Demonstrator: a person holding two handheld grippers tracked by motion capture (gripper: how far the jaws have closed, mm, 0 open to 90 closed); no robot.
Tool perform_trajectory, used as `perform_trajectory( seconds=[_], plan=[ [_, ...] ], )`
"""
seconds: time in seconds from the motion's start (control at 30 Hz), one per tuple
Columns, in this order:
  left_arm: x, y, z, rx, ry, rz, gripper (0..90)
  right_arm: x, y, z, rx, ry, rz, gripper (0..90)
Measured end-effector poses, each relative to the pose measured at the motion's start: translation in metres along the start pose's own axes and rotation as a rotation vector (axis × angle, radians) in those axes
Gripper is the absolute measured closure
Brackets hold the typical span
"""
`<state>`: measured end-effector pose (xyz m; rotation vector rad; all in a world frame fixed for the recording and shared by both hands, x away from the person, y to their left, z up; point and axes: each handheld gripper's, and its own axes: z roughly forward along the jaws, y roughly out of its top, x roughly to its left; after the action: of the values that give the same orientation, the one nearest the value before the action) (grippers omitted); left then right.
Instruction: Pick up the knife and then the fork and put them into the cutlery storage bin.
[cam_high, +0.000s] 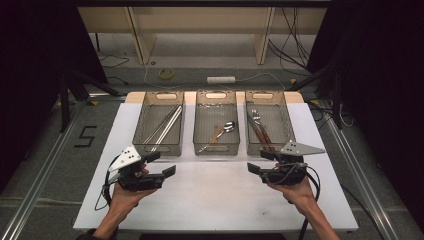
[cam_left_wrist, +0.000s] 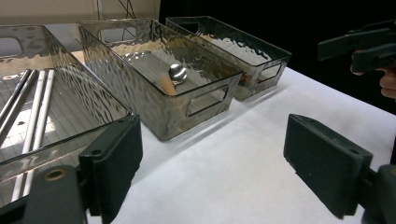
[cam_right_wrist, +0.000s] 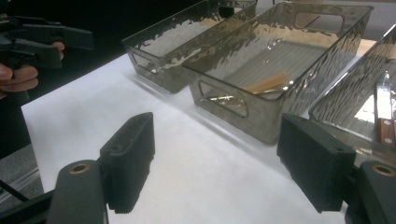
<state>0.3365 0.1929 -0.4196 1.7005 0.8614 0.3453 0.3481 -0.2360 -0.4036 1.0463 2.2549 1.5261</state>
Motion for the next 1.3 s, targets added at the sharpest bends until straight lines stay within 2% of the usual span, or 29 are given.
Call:
perform_trajectory(
  seconds=[0.27,0.6,0.87,1.3],
  plan=[
    [0.0,0.0,-0.001,-0.001,0.0,-0.001,19.1,0.003,-0.019,-0.017,-0.044,-0.022,-0.008,28.7],
    [0.0,0.0,-0.001,0.0,-0.002,0.002,19.0,-0.002,-0.038,-0.027,-0.058,-0.047,0.004,28.5],
    [0.0,0.0,-0.001,0.001,-0.005,0.004,19.1,-0.002,-0.044,-0.03,-0.057,-0.059,0.004,28.0],
    [-0.001,0.0,0.0,0.003,-0.005,0.004,19.0,0.0,-0.043,-0.03,-0.061,-0.056,-0.007,26.4]
  ],
)
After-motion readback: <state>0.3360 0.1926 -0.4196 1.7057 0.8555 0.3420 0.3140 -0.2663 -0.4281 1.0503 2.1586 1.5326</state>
